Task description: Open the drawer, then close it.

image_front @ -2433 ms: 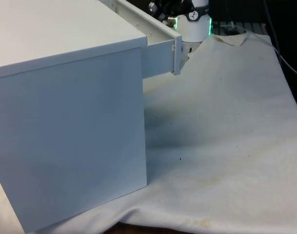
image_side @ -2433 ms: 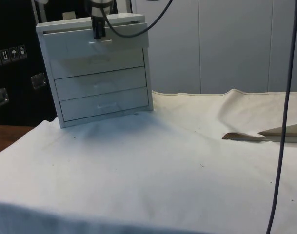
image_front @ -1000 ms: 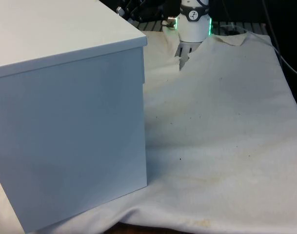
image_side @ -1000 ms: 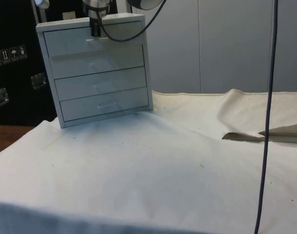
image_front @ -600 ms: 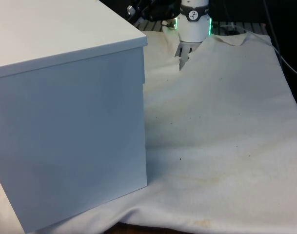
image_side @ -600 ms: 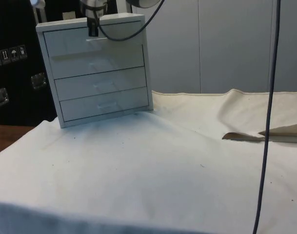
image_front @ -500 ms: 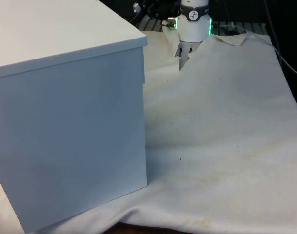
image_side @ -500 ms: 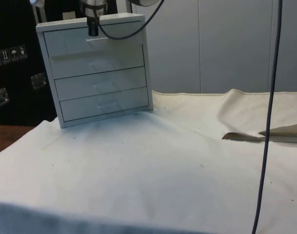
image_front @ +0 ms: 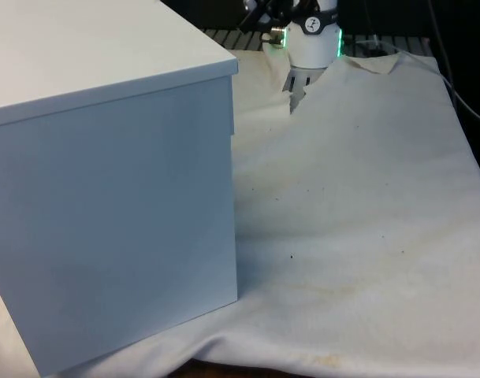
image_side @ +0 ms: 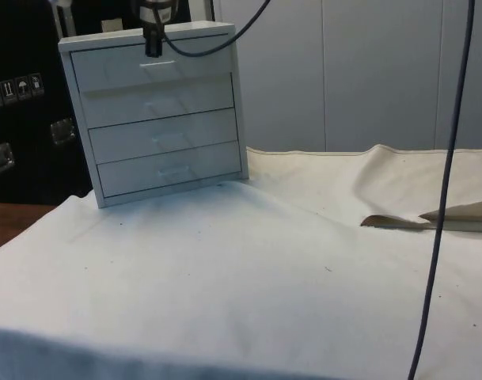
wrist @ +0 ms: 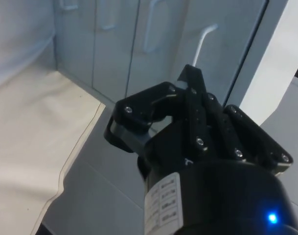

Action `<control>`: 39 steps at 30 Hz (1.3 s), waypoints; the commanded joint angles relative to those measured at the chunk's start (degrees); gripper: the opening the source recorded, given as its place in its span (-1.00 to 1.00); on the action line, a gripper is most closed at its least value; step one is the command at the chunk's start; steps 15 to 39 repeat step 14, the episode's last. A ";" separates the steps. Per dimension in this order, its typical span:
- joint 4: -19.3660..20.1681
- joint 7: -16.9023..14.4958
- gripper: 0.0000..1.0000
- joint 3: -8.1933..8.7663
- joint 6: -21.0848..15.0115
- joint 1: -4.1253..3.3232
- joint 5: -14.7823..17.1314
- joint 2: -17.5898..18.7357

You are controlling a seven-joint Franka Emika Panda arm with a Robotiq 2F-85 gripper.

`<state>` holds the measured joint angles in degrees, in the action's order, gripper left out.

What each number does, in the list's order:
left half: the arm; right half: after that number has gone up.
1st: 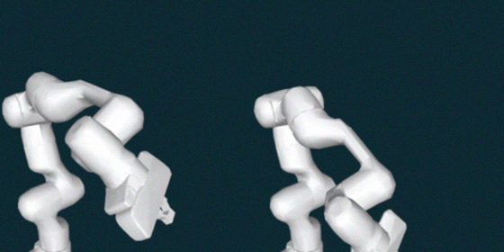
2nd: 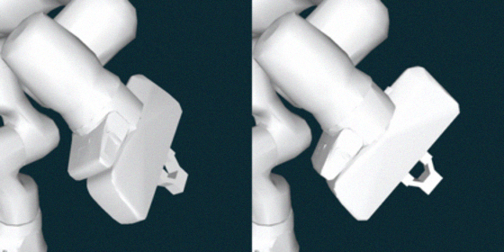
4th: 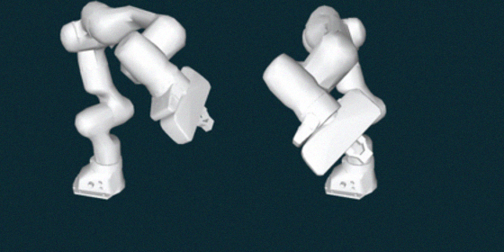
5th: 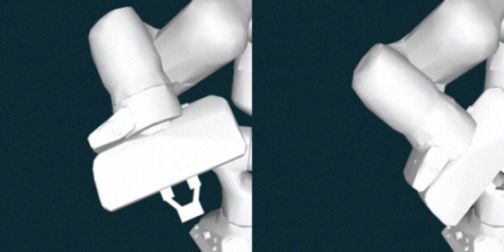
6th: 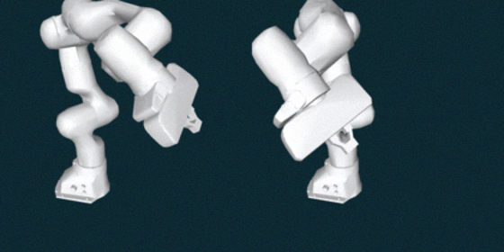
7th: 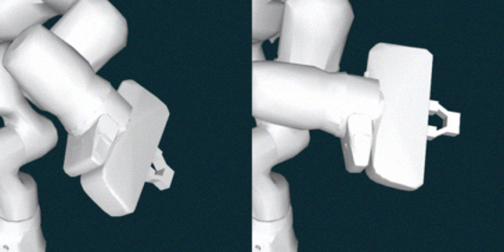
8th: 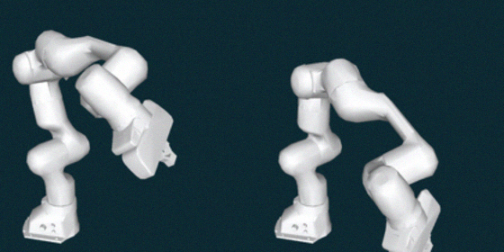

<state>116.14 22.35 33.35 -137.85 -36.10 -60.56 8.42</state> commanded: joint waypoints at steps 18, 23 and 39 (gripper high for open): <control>2.06 2.81 -1.00 -3.32 3.55 -0.17 -1.26 -2.92; 2.06 2.81 -1.00 -3.32 3.55 -0.17 -1.26 -2.92; 2.06 2.81 -1.00 -3.32 3.55 -0.17 -1.26 -2.92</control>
